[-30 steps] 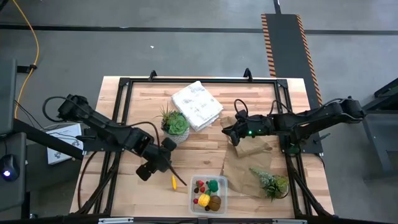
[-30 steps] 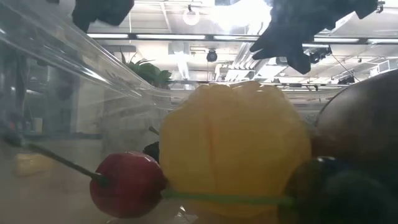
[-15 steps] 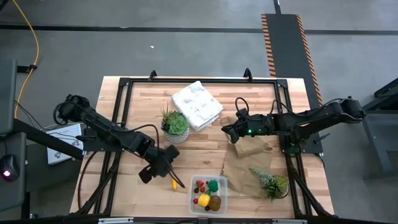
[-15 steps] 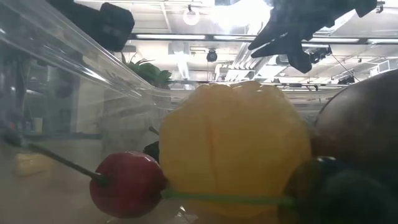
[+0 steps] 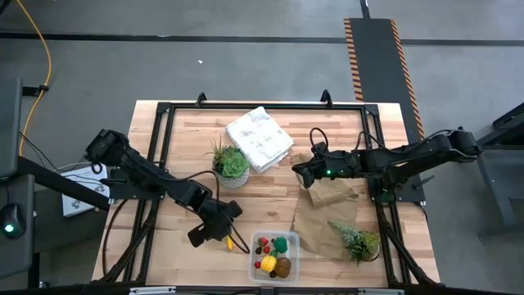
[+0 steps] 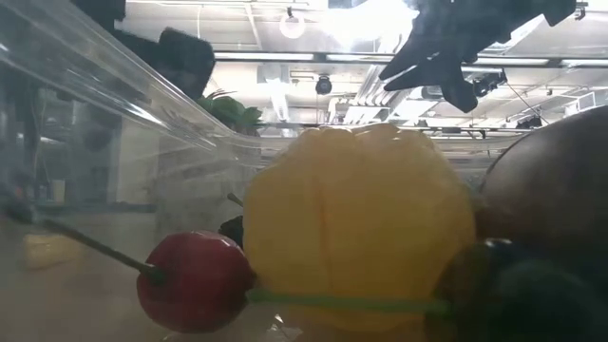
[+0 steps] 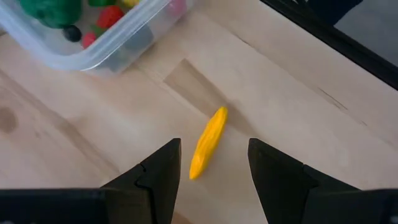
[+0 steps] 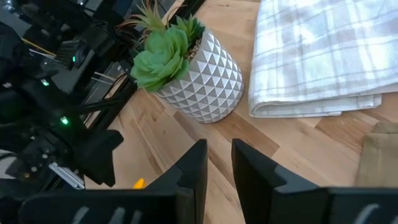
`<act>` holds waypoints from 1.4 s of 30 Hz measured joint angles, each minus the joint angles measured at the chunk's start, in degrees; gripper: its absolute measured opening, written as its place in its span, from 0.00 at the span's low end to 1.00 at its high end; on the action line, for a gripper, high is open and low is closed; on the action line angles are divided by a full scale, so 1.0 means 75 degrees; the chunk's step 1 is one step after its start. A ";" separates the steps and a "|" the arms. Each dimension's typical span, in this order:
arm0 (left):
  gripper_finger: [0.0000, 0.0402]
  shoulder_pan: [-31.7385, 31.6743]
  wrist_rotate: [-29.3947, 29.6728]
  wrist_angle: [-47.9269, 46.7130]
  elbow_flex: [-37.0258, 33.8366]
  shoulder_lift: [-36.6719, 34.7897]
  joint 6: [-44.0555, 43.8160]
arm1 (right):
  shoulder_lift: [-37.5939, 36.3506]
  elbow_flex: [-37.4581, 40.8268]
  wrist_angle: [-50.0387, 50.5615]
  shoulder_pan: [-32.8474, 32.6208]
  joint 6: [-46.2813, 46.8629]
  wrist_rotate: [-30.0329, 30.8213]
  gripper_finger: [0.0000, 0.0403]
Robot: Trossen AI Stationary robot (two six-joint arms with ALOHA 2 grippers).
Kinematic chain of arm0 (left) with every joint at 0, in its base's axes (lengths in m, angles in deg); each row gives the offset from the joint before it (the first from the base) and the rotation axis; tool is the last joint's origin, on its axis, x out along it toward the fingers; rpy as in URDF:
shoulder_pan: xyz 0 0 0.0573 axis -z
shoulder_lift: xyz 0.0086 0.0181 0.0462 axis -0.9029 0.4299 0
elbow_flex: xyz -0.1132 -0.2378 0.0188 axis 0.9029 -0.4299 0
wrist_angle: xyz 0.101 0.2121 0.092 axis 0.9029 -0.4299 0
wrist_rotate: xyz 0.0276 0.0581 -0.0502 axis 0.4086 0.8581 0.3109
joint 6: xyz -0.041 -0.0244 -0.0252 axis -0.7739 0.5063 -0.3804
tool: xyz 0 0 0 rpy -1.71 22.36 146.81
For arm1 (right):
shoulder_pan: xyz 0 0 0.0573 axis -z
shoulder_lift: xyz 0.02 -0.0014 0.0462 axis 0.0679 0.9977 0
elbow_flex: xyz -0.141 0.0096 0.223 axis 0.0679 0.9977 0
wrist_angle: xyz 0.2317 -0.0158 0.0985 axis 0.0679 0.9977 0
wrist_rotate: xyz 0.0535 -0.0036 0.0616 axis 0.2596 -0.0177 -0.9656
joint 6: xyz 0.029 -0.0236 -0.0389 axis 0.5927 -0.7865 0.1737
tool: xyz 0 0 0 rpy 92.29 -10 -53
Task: Pick and placing Produce into tupperware
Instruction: Put the yellow corn into the transparent bin
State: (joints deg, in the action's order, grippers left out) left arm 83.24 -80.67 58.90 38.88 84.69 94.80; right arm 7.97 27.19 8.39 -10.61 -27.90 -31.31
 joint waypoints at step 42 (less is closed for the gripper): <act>0.44 -0.0044 -0.0131 0.0909 0.0002 0.1405 0.0802 | 0.0003 -0.0009 0.0160 -0.0006 0.0061 0.0111 0.15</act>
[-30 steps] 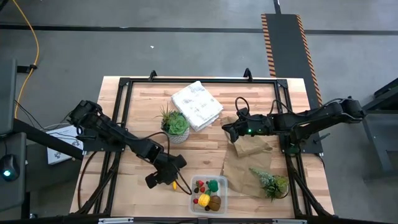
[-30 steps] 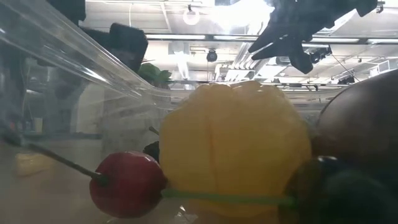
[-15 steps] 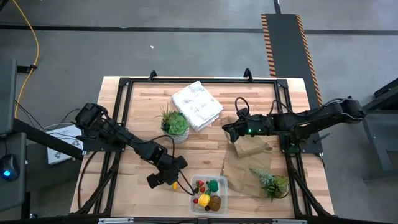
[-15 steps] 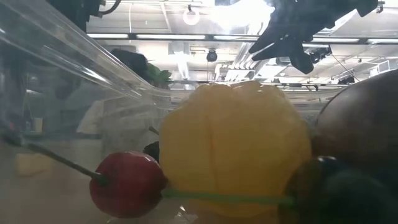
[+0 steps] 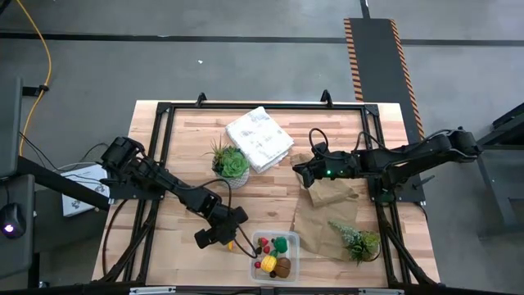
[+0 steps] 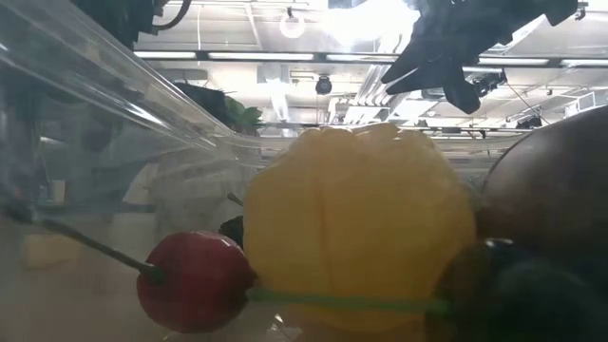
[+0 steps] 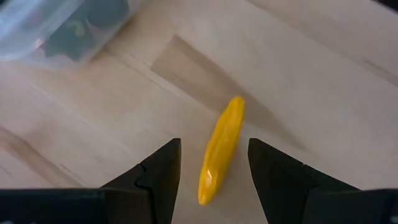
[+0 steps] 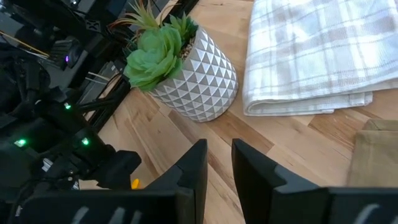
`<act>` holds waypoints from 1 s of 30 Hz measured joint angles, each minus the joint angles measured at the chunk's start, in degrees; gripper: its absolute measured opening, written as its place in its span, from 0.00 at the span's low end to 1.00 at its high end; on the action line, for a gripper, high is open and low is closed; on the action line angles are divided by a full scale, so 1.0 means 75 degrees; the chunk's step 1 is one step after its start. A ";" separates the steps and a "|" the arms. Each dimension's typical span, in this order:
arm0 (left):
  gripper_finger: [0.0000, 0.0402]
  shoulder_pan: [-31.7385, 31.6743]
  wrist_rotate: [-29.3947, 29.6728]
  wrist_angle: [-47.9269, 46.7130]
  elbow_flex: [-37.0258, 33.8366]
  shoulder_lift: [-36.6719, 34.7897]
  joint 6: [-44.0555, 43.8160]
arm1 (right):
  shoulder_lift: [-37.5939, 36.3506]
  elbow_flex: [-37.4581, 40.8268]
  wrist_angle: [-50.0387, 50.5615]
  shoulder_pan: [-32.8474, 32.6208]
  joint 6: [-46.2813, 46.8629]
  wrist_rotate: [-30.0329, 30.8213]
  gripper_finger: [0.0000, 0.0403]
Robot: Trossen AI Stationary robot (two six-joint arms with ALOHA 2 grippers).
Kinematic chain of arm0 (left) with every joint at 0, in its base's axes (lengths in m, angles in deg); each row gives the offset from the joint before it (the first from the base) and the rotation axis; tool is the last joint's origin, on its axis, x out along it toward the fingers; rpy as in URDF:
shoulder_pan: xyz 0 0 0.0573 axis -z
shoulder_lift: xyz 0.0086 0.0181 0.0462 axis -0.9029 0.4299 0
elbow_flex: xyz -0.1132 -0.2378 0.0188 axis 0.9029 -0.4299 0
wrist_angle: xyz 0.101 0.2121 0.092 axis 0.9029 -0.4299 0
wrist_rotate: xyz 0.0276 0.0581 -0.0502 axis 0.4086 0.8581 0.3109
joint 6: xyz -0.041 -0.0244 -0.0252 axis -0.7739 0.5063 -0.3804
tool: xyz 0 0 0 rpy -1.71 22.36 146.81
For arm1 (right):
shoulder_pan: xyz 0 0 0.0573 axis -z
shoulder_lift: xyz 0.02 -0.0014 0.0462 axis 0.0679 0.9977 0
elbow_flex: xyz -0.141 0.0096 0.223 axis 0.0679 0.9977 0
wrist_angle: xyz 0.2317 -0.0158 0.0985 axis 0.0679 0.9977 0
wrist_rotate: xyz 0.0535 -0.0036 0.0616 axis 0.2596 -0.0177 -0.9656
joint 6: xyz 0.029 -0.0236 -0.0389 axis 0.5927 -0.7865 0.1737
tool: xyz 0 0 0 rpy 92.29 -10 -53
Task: Pick and placing Produce into tupperware
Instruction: Put the yellow corn into the transparent bin
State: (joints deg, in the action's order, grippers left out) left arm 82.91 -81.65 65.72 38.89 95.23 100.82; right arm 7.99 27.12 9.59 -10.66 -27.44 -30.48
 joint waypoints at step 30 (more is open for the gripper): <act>0.44 0.0000 -0.0112 0.0054 0.0002 0.0100 0.0087 | 0.0000 0.0004 0.0047 0.0000 -0.0134 0.0006 0.15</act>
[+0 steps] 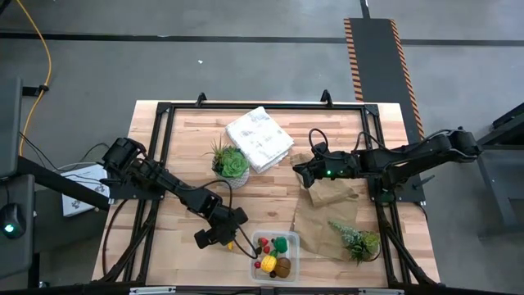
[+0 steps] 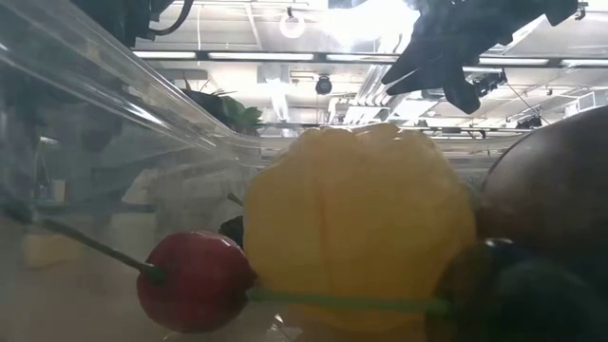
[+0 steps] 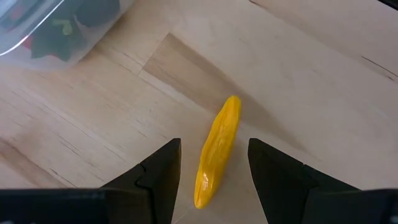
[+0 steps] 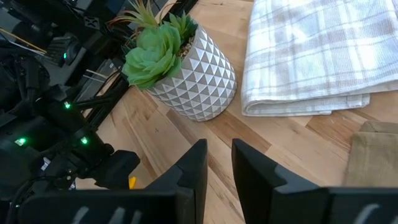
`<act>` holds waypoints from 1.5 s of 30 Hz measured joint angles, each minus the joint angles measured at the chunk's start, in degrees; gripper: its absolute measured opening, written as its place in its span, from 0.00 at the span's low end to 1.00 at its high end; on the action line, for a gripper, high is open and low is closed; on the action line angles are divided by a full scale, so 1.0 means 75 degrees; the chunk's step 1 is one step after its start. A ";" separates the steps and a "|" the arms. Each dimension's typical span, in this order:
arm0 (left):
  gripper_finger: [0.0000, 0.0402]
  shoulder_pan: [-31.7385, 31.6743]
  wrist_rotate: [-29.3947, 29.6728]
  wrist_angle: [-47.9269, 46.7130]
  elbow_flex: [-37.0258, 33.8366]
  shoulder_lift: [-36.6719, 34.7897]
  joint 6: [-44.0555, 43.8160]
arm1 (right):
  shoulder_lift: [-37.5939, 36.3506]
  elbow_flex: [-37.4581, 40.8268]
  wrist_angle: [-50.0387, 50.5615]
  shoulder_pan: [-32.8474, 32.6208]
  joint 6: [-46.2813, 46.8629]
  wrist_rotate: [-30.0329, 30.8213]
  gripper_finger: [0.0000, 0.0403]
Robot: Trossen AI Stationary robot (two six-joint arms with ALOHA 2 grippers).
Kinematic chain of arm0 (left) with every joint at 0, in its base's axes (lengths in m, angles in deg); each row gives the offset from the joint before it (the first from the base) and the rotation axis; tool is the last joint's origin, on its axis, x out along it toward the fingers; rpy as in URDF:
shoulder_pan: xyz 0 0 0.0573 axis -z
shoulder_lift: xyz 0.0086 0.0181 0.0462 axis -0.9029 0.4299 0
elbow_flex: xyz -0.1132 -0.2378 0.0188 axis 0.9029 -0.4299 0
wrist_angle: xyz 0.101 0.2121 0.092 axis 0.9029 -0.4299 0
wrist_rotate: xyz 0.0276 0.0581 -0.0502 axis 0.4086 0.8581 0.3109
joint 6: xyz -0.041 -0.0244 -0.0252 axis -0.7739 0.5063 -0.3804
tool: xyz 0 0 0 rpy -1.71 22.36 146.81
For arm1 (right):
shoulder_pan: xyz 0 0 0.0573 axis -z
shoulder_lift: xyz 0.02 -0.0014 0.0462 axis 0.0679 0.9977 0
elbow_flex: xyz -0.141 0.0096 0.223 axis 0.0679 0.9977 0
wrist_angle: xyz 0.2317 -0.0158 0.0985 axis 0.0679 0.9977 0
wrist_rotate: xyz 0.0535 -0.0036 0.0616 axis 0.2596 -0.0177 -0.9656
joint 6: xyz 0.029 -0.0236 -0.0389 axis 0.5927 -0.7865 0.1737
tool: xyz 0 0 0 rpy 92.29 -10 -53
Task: Pick and placing Produce into tupperware
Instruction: Put the yellow corn into the transparent bin
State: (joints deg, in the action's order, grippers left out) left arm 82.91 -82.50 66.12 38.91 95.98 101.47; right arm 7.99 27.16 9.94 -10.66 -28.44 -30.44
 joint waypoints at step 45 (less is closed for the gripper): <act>0.13 0.0000 0.0022 -0.0011 0.0002 0.0254 0.0044 | -0.0003 0.0004 0.0171 -0.0001 -0.0003 0.0108 0.15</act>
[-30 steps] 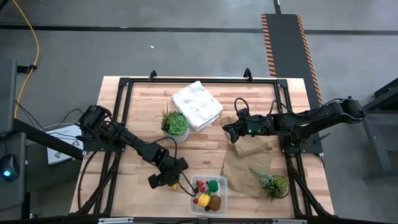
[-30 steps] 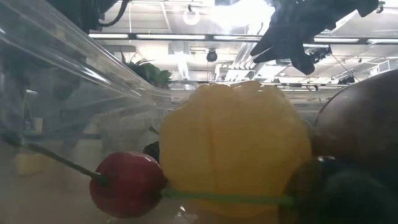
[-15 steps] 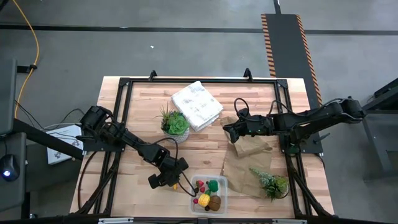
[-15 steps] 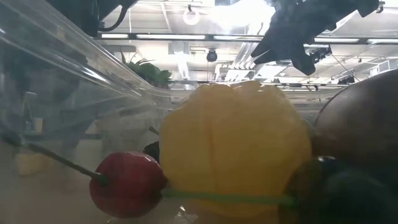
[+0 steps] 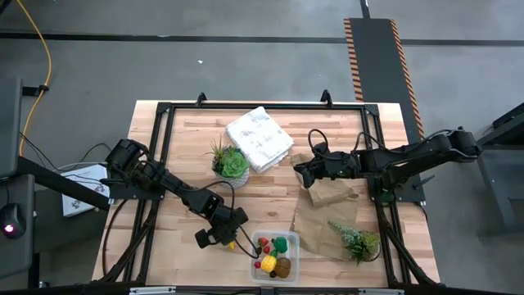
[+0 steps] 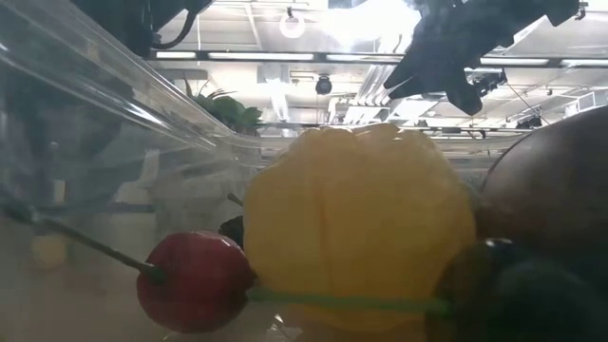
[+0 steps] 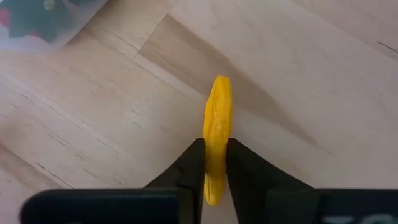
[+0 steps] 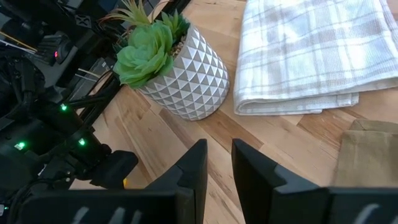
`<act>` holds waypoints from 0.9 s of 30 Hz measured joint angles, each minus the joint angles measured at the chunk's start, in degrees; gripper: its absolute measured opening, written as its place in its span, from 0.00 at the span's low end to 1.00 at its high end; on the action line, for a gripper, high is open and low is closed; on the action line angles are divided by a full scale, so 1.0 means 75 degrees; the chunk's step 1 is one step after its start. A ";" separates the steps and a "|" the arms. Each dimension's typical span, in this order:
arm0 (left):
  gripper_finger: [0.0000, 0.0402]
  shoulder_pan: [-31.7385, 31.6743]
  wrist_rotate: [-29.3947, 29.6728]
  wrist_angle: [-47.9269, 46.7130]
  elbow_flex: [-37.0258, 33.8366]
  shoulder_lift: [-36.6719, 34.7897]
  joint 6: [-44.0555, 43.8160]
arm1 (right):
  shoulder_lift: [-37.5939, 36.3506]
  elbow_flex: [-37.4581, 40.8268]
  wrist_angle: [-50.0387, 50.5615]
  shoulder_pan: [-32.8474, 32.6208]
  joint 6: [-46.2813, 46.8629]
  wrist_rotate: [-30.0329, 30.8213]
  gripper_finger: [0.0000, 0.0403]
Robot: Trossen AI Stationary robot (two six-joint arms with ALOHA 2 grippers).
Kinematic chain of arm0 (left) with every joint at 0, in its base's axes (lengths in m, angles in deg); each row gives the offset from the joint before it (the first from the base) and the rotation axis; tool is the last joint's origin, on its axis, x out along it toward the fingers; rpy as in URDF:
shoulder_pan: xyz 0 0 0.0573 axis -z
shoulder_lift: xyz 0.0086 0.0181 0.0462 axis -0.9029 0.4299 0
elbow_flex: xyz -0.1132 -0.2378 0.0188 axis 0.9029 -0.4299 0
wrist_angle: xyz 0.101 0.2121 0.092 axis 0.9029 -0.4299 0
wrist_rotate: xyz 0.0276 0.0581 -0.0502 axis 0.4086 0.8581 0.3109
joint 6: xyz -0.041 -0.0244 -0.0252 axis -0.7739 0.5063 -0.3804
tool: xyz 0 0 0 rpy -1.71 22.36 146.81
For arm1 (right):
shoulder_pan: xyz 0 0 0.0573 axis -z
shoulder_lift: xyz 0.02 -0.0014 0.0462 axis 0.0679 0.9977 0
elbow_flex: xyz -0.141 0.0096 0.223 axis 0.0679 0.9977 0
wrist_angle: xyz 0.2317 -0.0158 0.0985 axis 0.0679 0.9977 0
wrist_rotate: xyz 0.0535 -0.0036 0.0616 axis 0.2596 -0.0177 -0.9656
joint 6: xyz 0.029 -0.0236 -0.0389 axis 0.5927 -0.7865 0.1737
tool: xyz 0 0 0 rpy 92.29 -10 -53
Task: Pick and placing Produce into tupperware
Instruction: Put the yellow corn into the transparent bin
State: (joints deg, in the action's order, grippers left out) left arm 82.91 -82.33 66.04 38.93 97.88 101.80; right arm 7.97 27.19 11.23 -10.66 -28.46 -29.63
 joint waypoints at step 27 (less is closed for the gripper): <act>0.04 0.0006 -0.0224 -0.1078 0.1057 0.0012 -0.0807 | 0.0000 0.0000 -0.0002 -0.0002 0.0022 0.0003 0.15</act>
State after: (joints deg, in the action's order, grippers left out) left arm 82.95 -84.02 57.96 46.86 97.97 95.75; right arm 7.97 27.19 11.21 -10.68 -28.30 -29.61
